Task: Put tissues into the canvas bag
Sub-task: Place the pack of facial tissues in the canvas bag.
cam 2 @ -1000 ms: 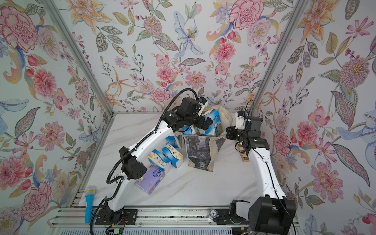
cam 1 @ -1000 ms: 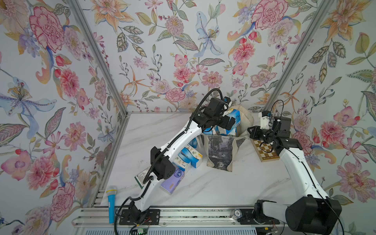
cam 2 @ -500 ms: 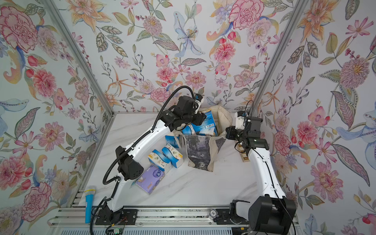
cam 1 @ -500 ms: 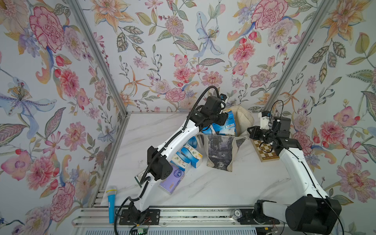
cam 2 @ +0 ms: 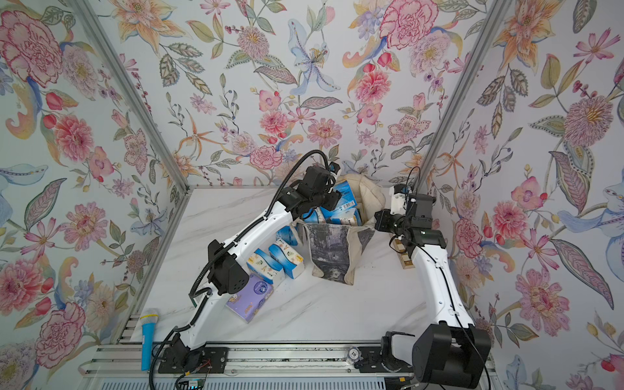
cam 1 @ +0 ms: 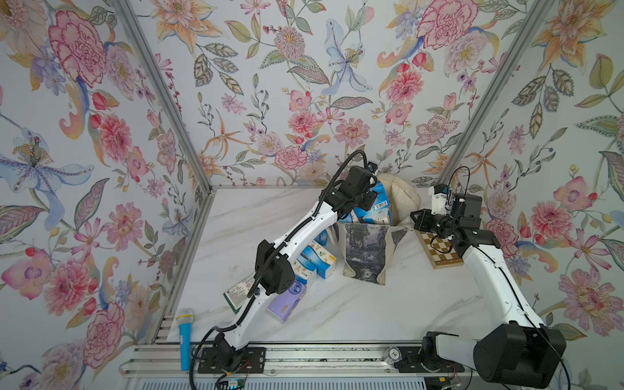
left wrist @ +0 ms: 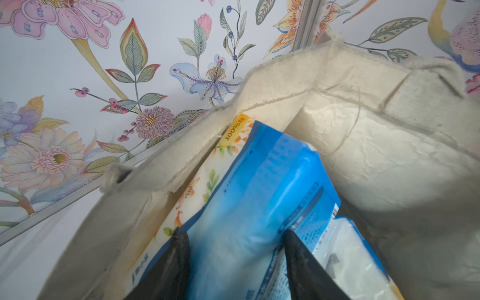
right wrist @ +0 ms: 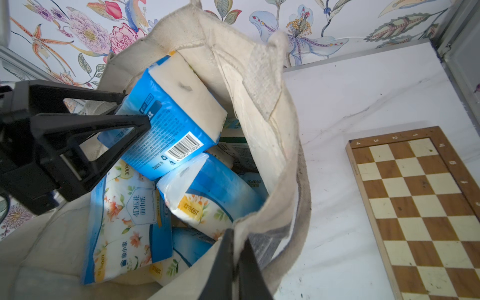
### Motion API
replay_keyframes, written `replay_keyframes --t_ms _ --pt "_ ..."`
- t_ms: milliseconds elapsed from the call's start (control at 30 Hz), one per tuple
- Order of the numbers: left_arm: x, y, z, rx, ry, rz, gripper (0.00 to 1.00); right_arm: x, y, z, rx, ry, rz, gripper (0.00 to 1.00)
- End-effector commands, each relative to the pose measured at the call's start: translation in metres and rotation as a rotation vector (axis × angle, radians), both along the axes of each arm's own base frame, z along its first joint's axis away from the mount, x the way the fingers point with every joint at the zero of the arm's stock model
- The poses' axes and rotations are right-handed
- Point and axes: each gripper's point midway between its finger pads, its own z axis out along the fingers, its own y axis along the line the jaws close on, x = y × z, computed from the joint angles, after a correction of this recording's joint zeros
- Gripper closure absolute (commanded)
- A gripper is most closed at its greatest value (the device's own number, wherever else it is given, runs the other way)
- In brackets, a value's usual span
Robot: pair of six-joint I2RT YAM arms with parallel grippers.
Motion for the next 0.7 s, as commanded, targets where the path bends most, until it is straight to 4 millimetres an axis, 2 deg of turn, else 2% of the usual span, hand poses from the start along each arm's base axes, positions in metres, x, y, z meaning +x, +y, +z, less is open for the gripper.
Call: replay_keyframes --t_ms 0,133,300,400,467,533,667 --pt "0.014 0.008 -0.028 0.083 -0.005 0.04 0.4 0.005 -0.002 0.006 -0.001 -0.037 -0.002 0.92" --pt "0.021 0.005 -0.047 0.105 -0.006 0.052 0.34 0.006 -0.002 0.006 0.002 -0.035 -0.003 0.92" --pt "0.024 0.002 -0.073 0.128 0.021 0.051 0.21 0.005 -0.003 0.006 0.0 -0.036 -0.007 0.92" --pt "0.021 -0.001 -0.071 0.113 0.034 0.038 0.2 0.005 -0.003 0.007 0.002 -0.037 -0.007 0.92" --pt "0.019 0.001 -0.054 0.088 0.019 0.037 0.17 0.004 -0.003 0.008 0.002 -0.042 -0.006 0.92" --pt "0.016 0.003 -0.024 0.051 -0.015 0.034 0.14 0.004 -0.004 0.009 0.002 -0.045 -0.007 0.92" --pt "-0.001 0.014 0.051 -0.04 -0.103 0.01 0.12 0.002 -0.004 0.01 0.004 -0.048 -0.006 0.92"
